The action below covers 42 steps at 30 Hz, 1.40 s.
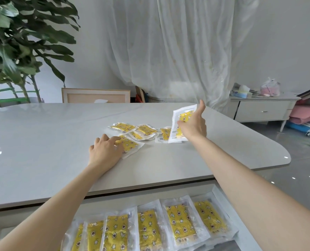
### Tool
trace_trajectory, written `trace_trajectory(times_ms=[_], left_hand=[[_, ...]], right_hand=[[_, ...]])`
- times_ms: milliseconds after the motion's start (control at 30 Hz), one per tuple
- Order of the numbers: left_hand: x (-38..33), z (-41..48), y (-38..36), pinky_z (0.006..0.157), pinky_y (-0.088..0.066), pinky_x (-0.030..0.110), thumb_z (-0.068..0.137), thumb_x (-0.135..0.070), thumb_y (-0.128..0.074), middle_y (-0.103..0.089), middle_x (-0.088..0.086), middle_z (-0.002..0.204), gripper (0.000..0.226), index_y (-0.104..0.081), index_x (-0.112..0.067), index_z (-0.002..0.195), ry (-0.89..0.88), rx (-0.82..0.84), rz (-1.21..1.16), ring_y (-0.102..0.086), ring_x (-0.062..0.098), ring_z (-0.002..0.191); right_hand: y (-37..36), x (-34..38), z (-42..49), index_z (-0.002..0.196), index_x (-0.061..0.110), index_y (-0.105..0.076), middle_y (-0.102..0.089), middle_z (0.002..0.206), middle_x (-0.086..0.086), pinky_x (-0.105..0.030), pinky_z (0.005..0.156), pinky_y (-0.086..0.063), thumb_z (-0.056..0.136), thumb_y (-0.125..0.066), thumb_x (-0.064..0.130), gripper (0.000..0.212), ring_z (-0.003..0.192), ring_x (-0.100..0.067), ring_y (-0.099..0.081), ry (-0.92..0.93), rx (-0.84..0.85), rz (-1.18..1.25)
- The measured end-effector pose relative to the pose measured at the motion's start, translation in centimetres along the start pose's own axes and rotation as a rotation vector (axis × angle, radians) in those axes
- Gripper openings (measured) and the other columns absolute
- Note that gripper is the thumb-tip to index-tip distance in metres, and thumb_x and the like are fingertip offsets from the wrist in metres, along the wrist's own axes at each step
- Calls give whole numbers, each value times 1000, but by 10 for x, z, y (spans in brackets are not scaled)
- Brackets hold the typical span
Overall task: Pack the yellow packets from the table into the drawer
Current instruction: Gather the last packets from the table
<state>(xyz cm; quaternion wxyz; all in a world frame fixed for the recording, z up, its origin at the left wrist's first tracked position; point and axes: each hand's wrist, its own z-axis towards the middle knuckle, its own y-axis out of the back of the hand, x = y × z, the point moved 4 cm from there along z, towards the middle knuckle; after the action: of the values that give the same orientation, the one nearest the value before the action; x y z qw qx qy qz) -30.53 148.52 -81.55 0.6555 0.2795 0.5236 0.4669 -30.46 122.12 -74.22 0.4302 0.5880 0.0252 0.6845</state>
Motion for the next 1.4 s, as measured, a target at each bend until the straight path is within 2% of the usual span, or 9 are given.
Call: trace_trajectory(times_ms=[233,367,467,633,767,1033,1133,1233,1400], left_hand=[[2,8,-7,110,-19,40,86,-64,-39,-35,8,143,63,-38,-32,140,60,24,-15,-22,27,136],[0,17,-11,110,-19,40,79,-75,-41,-42,4,144,77,-32,-34,143,29,61,-8,-24,27,137],[3,22,-11,109,-20,39,71,-76,-51,-44,1,141,85,-32,-35,143,21,69,-7,-28,26,135],[9,28,-11,107,-26,36,64,-69,-66,-50,-3,134,87,-36,-36,138,68,68,-140,-34,25,129],[12,25,-9,106,-33,33,56,-61,-79,-47,2,126,84,-43,-37,129,98,58,-266,-41,23,124],[13,-3,9,93,-37,27,61,-37,-86,-42,4,124,79,-46,-37,129,75,64,-431,-49,21,112],[19,-14,12,82,-40,26,68,-29,-81,-48,1,121,59,-53,-37,120,97,61,-514,-54,15,92],[26,-27,18,84,-49,33,74,-23,-76,-57,1,117,44,-55,-39,110,135,54,-610,-56,18,88],[34,-55,35,67,-42,19,79,-9,-71,-58,-1,116,41,-57,-30,112,162,49,-742,-53,15,90]], right_hand=[[-69,-10,27,141,12,-23,-48,136,-11,-34,91,-48,81,-73,14,78,117,-29,-54,-207,202,285],[-93,-33,38,132,17,-41,-49,132,-10,-39,101,-43,74,-74,35,68,123,-29,-46,-248,205,-2],[-99,-32,40,128,18,-45,-45,134,-8,-34,105,-32,68,-77,51,76,131,-28,-32,-219,264,-252],[-100,-24,39,128,19,-42,-47,133,-7,-34,102,-33,61,-83,50,84,127,-29,-41,-261,309,-317],[-99,-29,34,125,18,-40,-55,126,-2,-40,104,-38,64,-85,30,77,118,-26,-53,-235,276,-129],[-78,-33,-1,121,21,-36,-51,106,0,-40,88,-53,70,-75,11,65,90,-26,-51,-230,264,25],[-70,-33,-19,125,22,-30,-55,110,-2,-40,83,-56,73,-72,12,68,93,-27,-54,-213,284,72],[-65,-30,-36,134,18,-25,-55,118,-4,-33,77,-51,73,-75,15,79,107,-28,-57,-215,344,97],[-65,-25,-60,113,12,-58,-65,115,-6,-36,92,-53,65,-80,22,54,103,-22,-63,-231,550,71]])
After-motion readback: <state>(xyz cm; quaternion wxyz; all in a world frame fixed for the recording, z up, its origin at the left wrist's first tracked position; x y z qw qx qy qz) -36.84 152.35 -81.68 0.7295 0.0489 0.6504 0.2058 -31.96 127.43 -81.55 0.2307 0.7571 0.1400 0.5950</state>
